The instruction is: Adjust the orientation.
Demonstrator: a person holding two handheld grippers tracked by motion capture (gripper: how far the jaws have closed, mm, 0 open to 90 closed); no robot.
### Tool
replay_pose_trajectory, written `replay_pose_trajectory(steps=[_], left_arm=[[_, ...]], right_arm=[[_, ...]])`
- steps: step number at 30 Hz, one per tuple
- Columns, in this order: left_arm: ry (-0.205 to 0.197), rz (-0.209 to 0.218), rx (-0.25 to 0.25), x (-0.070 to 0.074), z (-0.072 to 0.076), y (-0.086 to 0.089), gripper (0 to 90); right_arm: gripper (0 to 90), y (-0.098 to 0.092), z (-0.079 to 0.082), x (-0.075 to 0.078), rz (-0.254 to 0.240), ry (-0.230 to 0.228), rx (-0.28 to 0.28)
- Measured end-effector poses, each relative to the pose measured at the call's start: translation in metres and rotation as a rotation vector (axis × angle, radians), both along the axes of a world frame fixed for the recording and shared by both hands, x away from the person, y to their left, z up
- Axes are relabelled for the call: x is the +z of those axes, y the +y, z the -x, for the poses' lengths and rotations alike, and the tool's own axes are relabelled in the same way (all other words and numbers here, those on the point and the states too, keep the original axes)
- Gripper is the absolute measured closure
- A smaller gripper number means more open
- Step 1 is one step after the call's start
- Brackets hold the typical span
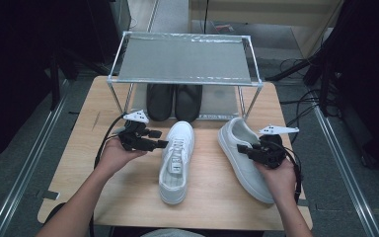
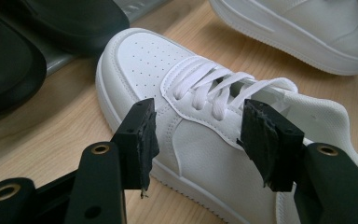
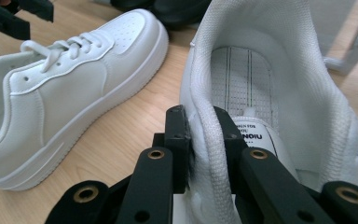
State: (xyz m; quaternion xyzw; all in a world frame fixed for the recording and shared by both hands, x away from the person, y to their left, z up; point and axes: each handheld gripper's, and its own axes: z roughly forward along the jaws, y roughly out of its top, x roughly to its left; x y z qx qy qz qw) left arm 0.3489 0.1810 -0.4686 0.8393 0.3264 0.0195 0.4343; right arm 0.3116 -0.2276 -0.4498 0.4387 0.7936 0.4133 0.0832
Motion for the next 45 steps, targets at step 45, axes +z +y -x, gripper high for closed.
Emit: replay_pose_trajectory(steps=[45], left_arm=[[-0.017,-0.002,0.011,0.001,0.008,0.006,45.3]], right_arm=[[71.9,0.033,0.028,0.008,-0.048,-0.090,0.110]])
